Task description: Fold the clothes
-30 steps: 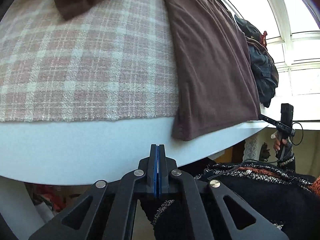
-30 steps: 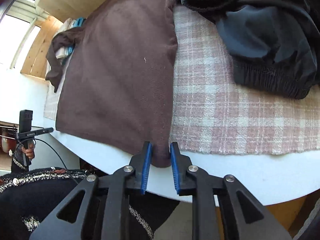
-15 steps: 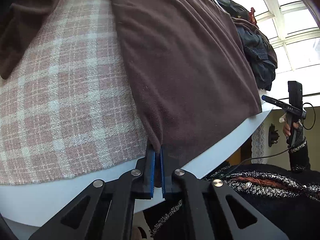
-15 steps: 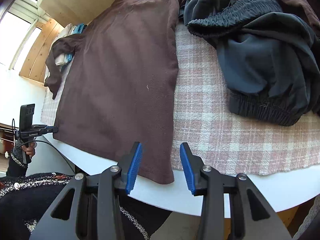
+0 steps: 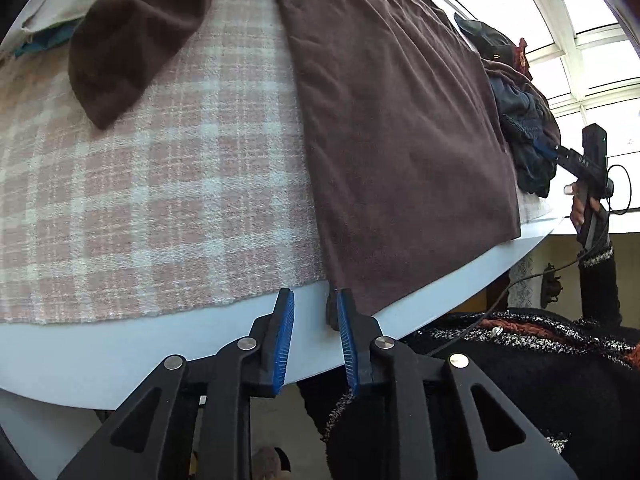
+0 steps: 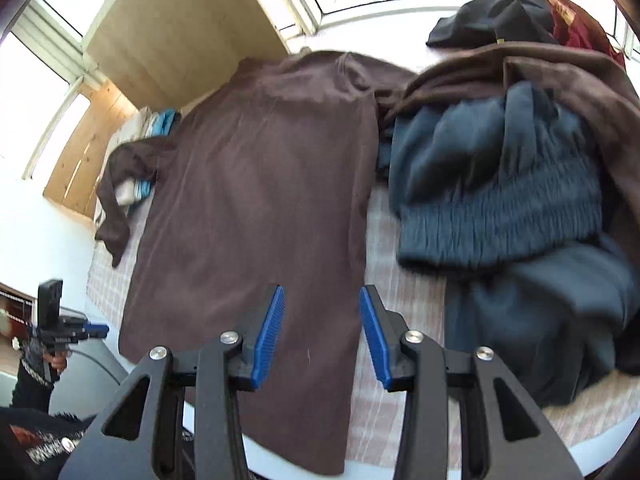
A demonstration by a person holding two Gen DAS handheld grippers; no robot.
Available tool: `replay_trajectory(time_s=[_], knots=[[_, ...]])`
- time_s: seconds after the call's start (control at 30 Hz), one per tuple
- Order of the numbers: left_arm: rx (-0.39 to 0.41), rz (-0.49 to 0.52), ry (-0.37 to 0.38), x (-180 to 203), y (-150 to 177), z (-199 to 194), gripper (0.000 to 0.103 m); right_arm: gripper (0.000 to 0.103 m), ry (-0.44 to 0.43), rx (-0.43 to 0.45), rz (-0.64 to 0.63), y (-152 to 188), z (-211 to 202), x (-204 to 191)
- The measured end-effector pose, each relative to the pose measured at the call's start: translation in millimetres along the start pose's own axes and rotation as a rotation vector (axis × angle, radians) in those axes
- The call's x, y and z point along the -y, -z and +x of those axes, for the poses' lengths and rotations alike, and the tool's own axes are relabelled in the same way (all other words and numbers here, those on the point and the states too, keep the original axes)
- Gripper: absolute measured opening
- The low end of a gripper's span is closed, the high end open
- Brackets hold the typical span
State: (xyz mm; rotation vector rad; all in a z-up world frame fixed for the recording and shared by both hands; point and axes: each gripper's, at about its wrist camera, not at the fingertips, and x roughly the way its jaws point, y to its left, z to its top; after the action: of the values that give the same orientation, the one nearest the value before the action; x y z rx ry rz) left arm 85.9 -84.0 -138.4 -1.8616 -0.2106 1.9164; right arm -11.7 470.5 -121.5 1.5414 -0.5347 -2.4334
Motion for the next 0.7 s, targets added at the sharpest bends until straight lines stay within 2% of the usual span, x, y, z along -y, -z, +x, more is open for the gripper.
replay_trajectory(time_s=[0.1, 0.2, 0.33, 0.4, 0.47, 0.5, 0.53, 0.57, 0.67, 0.7], knots=[[0.077, -0.001, -0.046, 0.8, -7.8, -26.2, 0.021, 0.043, -0.02, 0.005, 0.061, -61.1, 26.1, 10.4], [0.123, 0.066, -0.008, 30.9, -28.9, -23.7, 0.021, 0.043, 0.027, -0.027, 0.101, -111.9, 64.2, 19.8], [0.049, 0.131, 0.067, 72.6, -61.8, 31.0, 0.021, 0.043, 0.048, -0.098, 0.164, -148.8, 105.1, 39.7], [-0.001, 0.136, 0.074, 76.0, -65.9, 53.5, 0.021, 0.043, 0.076, -0.121, 0.165, -157.2, 121.7, 43.8], [-0.056, 0.128, 0.069, 73.5, -65.6, 73.6, 0.021, 0.043, 0.046, -0.125, 0.177, -159.9, 132.8, 49.8], [-0.081, 0.122, 0.064, 71.2, -64.5, 82.0, 0.021, 0.041, 0.018, -0.12, 0.175, -159.8, 136.5, 52.2], [-0.087, 0.111, 0.064, 66.7, -62.4, 84.5, 0.019, 0.033, 0.012, -0.117, 0.161, -159.4, 137.8, 53.2], [-0.076, 0.097, 0.086, 62.2, -62.2, 82.7, 0.018, 0.004, 0.031, -0.103, 0.143, -159.7, 135.9, 54.6], [-0.071, 0.044, 0.13, 50.0, -60.6, 80.4, 0.011, 0.005, 0.094, -0.028, 0.121, -161.4, 124.6, 64.7], [-0.068, 0.036, 0.141, 47.8, -59.9, 79.7, 0.011, 0.006, 0.086, -0.037, 0.126, -160.5, 127.5, 66.8]])
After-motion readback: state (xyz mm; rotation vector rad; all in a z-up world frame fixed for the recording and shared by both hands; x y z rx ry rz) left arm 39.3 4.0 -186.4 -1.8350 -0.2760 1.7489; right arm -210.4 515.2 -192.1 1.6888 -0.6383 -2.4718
